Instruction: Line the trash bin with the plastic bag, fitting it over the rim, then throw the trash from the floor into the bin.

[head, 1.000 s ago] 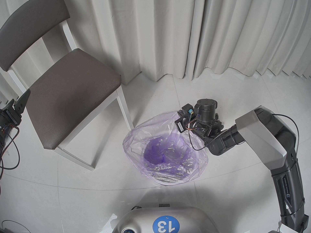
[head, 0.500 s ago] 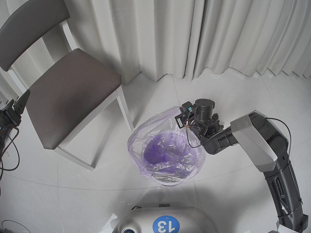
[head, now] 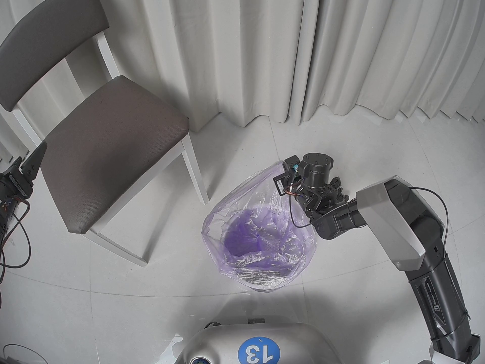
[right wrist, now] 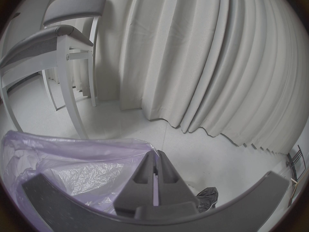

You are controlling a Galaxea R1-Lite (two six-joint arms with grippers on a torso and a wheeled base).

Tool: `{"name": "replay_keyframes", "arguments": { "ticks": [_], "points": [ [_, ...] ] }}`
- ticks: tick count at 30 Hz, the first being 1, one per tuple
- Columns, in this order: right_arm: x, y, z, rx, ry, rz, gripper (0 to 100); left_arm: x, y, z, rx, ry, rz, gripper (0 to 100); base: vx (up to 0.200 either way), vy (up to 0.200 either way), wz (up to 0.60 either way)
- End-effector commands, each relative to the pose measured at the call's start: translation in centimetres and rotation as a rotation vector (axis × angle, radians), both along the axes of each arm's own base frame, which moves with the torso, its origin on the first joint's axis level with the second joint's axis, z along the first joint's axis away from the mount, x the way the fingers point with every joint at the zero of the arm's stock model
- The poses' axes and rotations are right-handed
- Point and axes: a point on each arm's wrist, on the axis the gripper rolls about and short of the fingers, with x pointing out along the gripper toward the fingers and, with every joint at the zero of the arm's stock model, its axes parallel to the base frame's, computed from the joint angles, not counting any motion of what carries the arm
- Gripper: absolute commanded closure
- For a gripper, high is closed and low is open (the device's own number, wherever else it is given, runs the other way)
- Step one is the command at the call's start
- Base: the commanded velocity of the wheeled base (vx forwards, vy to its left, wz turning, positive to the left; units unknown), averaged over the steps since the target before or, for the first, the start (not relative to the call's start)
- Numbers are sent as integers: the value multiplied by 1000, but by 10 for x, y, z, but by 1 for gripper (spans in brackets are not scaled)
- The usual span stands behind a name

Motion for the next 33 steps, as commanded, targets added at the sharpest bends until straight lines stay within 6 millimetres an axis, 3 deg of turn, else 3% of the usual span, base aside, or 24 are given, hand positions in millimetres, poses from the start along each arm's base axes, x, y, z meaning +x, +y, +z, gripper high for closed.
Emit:
{"name": "replay_keyframes", "arguments": {
  "ticks": [1,7,8,11,24,28,29,33],
  "points": [
    [0,1,-4,-2,4,-2,100,1,0,1,1,-3,0,0,0,0,0],
    [-1,0,-6,-12,15,-2,100,0,0,0,0,0,0,0,0,0,0],
    [-3,-1,-9,-21,31,-2,0,0,0,-1,0,3,0,0,0,0,0],
    [-8,-2,-10,-28,49,5,0,-2,-1,-1,0,1,0,0,0,0,0],
    [-62,-20,41,-1,139,167,0,-7,-2,-2,1,-2,-3,0,0,0,0],
    [-69,-24,42,-11,189,183,0,-8,-3,-3,1,0,-3,0,0,0,0],
    [-75,-32,39,-44,300,188,0,-10,-3,-2,3,-7,-3,0,0,0,0],
    [-75,-40,31,-77,393,171,0,-11,-4,-2,3,-9,-4,0,0,0,0]
  ]
}}
